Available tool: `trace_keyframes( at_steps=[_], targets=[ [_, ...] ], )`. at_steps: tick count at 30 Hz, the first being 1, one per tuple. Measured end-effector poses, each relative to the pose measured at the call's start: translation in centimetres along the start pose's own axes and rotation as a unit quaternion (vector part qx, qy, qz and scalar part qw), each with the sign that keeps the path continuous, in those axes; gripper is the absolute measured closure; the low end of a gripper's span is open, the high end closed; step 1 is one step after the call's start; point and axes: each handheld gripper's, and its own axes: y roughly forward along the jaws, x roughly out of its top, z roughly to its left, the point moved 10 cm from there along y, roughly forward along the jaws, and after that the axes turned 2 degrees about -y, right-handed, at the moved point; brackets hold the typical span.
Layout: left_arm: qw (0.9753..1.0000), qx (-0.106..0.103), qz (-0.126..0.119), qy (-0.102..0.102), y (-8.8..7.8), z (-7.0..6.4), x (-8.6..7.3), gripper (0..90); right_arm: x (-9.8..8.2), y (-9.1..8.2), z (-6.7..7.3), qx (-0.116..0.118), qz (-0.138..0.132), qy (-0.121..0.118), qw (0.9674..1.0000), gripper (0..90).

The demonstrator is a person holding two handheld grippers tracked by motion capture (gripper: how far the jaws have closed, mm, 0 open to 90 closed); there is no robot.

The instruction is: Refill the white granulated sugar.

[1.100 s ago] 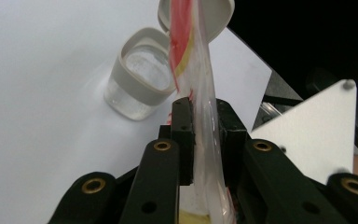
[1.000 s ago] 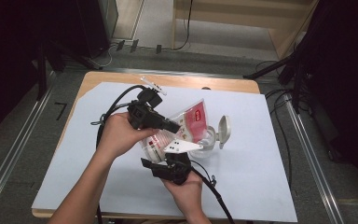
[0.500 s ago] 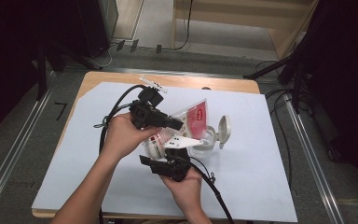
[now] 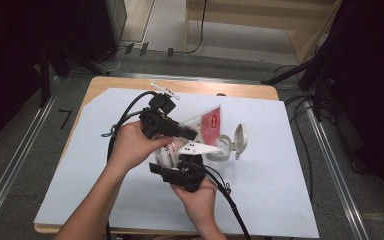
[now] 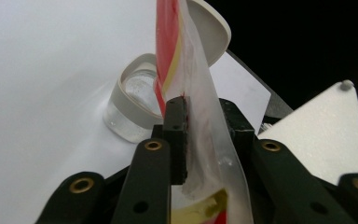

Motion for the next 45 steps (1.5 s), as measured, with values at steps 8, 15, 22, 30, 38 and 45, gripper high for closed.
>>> trace_keyframes(
  at_steps=[8, 15, 22, 30, 38, 45],
  targets=[
    [0.9996, 0.019, 0.013, -0.015, -0.5, 0.4, -0.1, 81.4, -0.3, 0.2, 0.1, -0.022, 0.021, -0.050, 0.9983, 60.2],
    [0.9997, 0.021, -0.009, -0.007, -0.4, 0.1, 0.5, 77.6, 0.2, 0.4, 0.4, -0.030, 0.016, -0.061, 0.9976, 61.6],
    [0.9996, 0.026, -0.010, 0.002, -0.5, -0.1, 0.7, 71.2, 0.8, 0.1, 0.6, -0.002, -0.007, -0.016, 0.9999, 62.1],
    [0.9994, 0.033, -0.006, 0.011, -1.2, -0.7, 0.6, 67.3, 1.2, -0.4, 0.7, 0.004, -0.021, -0.008, 0.9997, 62.1],
    [0.9992, 0.037, 0.013, 0.008, -1.6, -0.4, 0.2, 71.7, 0.9, -0.6, 0.5, 0.002, -0.020, -0.014, 0.9997, 61.9],
    [0.9988, 0.047, -0.003, 0.009, -1.5, -0.3, 0.5, 77.4, 0.7, -0.4, 0.5, 0.010, -0.009, -0.021, 0.9997, 56.9]
  ],
)
